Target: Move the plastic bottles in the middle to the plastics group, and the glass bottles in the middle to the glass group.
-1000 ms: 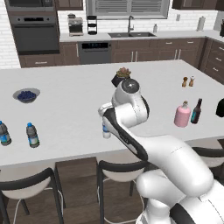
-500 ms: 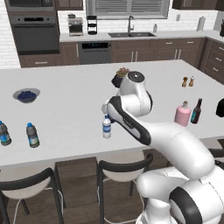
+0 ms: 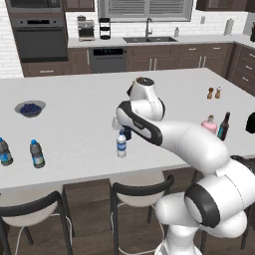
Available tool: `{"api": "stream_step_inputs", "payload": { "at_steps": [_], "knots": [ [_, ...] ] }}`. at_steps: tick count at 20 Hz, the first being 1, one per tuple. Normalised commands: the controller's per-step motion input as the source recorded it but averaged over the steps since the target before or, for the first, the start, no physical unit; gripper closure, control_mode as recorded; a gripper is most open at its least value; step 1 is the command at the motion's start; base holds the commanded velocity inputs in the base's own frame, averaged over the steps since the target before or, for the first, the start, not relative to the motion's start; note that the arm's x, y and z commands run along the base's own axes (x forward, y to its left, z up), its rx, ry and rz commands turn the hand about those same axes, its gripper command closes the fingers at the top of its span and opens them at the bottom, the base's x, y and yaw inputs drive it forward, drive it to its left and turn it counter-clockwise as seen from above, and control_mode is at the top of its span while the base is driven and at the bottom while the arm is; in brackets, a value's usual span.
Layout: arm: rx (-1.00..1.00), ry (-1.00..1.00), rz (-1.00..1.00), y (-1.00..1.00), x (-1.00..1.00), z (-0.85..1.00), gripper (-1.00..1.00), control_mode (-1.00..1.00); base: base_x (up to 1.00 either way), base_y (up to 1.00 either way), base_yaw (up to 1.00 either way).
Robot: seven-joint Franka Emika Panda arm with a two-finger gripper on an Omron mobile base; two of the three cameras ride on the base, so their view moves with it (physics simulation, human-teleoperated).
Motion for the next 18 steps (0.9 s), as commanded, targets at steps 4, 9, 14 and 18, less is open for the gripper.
{"api": "stream_step_inputs", "payload": {
  "at_steps": [4, 9, 14, 18],
  "knots": [
    [0.0, -0.01, 0.0, 0.18, 0.09, -0.53, -1.0, -1.0, 0.0, 0.0, 0.0],
    [0.0, -0.19, -0.04, 0.0, 0.02, -0.27, -1.0, -1.0, 0.0, 0.0, 0.0],
    [0.0, -0.06, -0.15, 0.0, 0.15, -0.03, -1.0, -1.0, 0.0, 0.0, 0.0],
    [0.0, 0.0, -0.17, 0.0, 0.34, -0.04, -1.0, -1.0, 0.0, 0.0, 0.0]
  ]
}}
